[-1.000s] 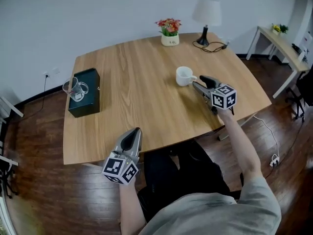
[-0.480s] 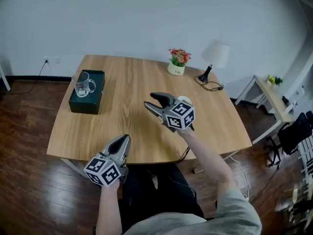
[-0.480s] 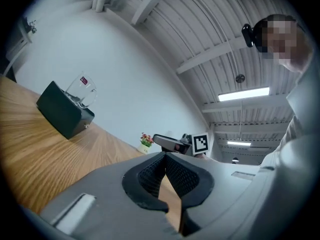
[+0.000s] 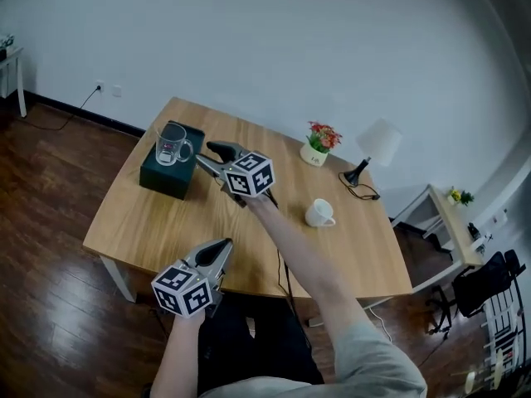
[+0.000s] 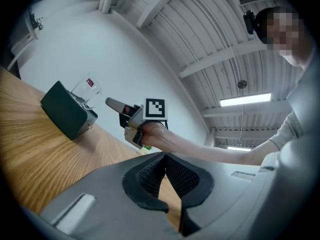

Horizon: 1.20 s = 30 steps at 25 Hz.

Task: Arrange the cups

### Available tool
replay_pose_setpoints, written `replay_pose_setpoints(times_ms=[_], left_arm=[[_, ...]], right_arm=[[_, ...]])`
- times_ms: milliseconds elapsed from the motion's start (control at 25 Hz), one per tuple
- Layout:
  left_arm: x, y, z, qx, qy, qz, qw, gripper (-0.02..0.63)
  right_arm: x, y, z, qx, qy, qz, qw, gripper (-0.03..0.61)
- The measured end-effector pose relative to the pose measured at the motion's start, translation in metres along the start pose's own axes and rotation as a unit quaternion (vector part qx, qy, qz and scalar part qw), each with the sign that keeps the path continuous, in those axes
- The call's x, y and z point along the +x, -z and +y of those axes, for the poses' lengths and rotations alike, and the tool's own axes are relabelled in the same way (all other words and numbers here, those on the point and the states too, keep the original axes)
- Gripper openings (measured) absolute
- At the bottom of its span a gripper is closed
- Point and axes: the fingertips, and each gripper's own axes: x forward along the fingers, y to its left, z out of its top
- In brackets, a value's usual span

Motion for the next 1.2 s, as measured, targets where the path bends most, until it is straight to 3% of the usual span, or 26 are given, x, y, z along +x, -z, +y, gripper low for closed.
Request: replay_pose_setpoints(times_ms=[360,520,680,1000,1200], left_arm=[[-0.001,0.0,0.002,-0.002,0.0,0.001,1.0,0.009],[-0.001,-0.001,0.004,-0.003,0.0,0.001,1.0,0.009],[-0.002,-0.001,0.005,-0.008,0.0,-0.005,1.0,0.009],[-0.005,-0.003,0.006,-0.01,0.003,-0.006,0.9999,0.009],[-0.003,0.001,0.002,0.018,0.002,0.009,0.9998,0.009]], right_arm=[[0.051,-0.003,-0.004,0.016,-0.038,-0.019,0.999,0.167],[0.062,-0.005,-0.003,0.018,-0.052,-0.025,0.998,0.082],[0.065,-0.006,0.001,0.007,-0.06,-0.03,0.998,0.071],[0.054,-0.018,0.002,0.04,-0.032,-0.083,0.995,0.069],[0.008,-0.02,-0.015,0.093,-0.006,-0.134,0.987,0.069]])
